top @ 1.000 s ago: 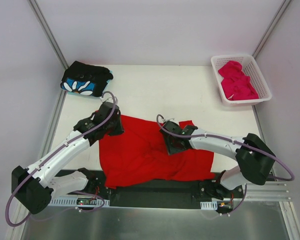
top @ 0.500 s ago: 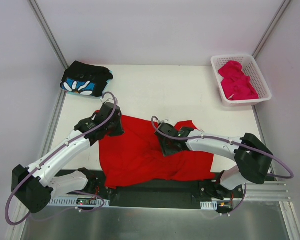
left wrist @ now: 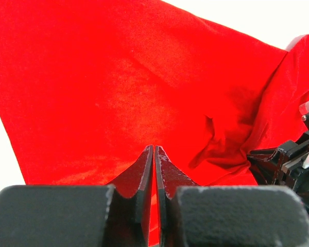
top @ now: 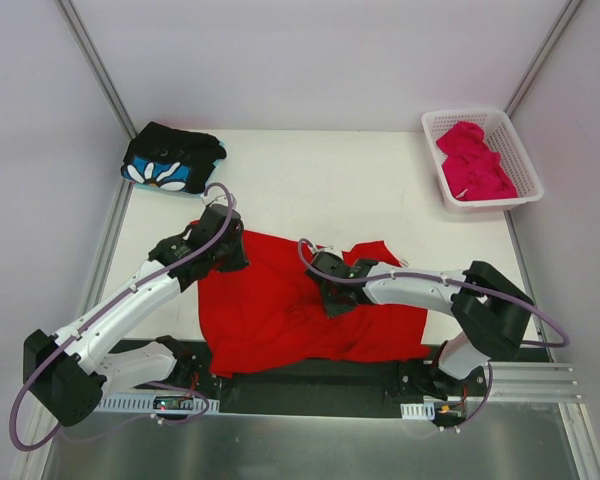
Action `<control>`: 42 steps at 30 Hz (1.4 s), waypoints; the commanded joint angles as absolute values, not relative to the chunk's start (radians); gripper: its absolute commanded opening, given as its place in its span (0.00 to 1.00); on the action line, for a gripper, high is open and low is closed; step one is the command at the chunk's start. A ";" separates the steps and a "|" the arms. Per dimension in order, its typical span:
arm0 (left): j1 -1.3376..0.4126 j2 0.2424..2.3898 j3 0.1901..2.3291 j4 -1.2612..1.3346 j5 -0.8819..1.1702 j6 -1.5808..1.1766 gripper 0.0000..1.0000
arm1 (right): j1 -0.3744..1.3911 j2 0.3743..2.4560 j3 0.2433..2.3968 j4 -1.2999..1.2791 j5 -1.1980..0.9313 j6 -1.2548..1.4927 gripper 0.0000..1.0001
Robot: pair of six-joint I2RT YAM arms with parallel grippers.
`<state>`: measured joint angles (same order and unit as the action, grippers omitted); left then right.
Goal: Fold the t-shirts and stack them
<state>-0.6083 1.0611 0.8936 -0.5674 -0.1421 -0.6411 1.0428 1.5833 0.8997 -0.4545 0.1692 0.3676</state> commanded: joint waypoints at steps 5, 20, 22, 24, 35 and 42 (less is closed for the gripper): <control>-0.626 1.046 0.940 -0.588 -0.179 -0.661 0.03 | 1.072 1.572 0.908 -0.472 0.169 0.399 0.01; -0.627 0.973 0.922 -0.594 -0.196 -0.676 0.03 | 1.088 1.551 1.365 -0.885 0.425 0.216 0.01; -0.627 0.956 0.914 -0.594 -0.196 -0.676 0.03 | 1.088 1.548 1.384 -0.916 0.405 0.210 0.01; -0.627 0.936 0.904 -0.594 -0.201 -0.680 0.03 | 1.094 1.533 1.367 -0.925 0.367 0.227 0.01; -0.627 0.910 0.859 -0.592 -0.213 -0.690 0.03 | 1.193 1.416 1.117 -0.894 0.238 0.377 0.01; -0.627 0.934 0.871 -0.591 -0.221 -0.693 0.02 | 1.264 1.450 1.084 -0.861 0.189 0.420 0.29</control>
<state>-0.6167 0.9253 0.8612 -0.5831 -0.1928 -0.6758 1.2446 1.4544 1.0740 -0.8680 0.2146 0.3786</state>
